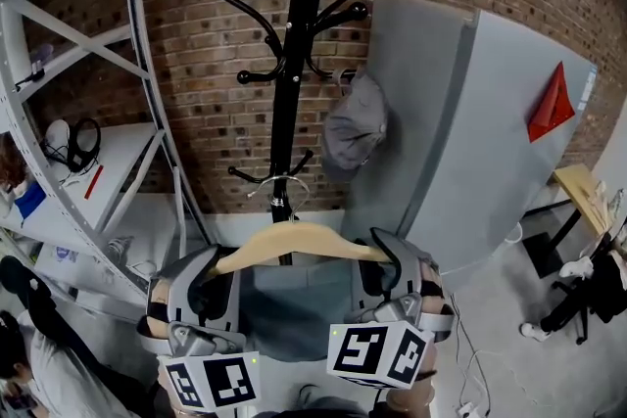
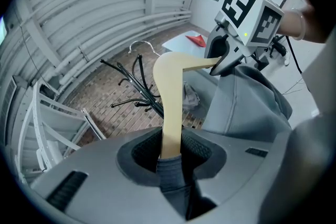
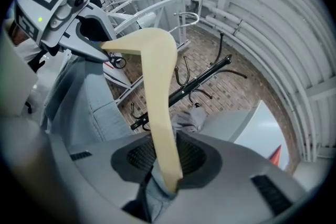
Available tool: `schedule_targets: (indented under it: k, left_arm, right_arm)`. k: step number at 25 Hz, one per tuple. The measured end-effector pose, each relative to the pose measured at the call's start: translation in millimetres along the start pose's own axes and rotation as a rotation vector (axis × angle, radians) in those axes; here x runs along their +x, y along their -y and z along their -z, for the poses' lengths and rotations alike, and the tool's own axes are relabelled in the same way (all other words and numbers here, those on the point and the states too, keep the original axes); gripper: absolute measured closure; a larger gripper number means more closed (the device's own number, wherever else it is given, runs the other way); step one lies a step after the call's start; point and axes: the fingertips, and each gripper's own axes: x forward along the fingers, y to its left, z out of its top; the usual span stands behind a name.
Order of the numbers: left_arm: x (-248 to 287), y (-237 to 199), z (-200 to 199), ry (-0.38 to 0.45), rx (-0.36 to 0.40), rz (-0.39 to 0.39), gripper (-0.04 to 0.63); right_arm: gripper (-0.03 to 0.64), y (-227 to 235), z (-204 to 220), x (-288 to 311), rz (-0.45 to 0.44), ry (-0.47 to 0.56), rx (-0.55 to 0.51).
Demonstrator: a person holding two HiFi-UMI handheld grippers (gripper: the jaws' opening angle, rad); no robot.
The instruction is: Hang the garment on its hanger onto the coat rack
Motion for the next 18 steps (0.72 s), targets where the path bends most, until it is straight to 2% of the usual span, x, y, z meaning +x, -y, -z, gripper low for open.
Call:
schedule_targets:
  k: [9,18]
  left_arm:
    - [62.1,-22.7,2.4,-0.017,0.011,-0.048,0.499]
    - [118.6,-51.9,19.6,0.013,0.015,-0.078,0.499]
  right_arm:
    - [0.512,21.5,-7.2,66.2,0.002,0.040,0.023]
    - [0.512,31.0,-25.2,125.9,0.024,0.035,0.029]
